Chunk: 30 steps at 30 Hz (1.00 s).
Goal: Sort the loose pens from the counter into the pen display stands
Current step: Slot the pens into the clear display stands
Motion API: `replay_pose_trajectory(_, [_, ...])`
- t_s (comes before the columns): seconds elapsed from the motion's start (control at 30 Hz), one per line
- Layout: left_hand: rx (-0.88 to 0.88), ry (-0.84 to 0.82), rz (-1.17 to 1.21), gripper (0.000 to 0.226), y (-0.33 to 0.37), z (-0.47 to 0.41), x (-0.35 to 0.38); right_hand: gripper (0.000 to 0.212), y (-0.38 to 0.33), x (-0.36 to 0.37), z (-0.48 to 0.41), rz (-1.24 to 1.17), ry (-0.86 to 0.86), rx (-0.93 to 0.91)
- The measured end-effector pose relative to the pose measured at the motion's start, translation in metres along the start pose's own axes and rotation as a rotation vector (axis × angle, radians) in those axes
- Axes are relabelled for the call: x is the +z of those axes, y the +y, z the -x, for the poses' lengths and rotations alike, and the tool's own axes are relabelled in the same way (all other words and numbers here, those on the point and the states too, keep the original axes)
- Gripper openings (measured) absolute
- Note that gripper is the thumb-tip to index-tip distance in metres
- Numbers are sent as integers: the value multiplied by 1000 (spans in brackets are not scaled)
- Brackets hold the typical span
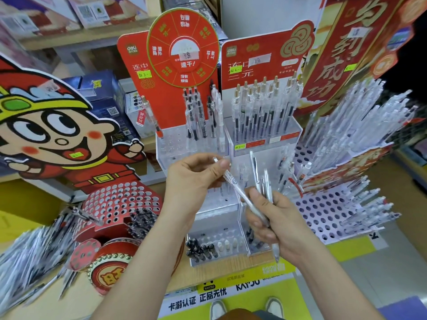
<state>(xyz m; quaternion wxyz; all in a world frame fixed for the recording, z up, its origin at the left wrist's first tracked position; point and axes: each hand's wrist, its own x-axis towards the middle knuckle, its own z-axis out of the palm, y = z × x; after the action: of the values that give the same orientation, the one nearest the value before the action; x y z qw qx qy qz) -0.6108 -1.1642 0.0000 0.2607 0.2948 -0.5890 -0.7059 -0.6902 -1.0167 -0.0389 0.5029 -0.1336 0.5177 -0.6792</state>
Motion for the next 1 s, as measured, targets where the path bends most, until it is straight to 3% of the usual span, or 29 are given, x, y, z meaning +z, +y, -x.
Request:
replay_pose_trajectory(0.07, [38, 46, -38, 18, -1, 1, -1, 30, -3, 2, 0, 157, 42, -74])
replay_pose_trajectory(0.23, [18, -36, 17, 16, -1, 5, -11, 28, -2, 5, 0, 191, 67, -61])
replay_pose_trajectory(0.43, [274, 175, -206, 20, 19, -8, -46, 34, -15, -10, -3, 276, 62, 22])
replay_pose_trajectory(0.6, [336, 232, -503, 25, 8, -14, -56, 25, -19, -17, -2, 271, 140, -70])
replay_pose_trajectory(0.83, [408, 256, -636, 17, -20, -17, -44, 21, -9, -13, -3, 242, 121, -107])
replay_pose_trajectory(1.0, [433, 242, -645, 18, -23, -21, -43, 28, -6, -18, -5, 136, 108, -3])
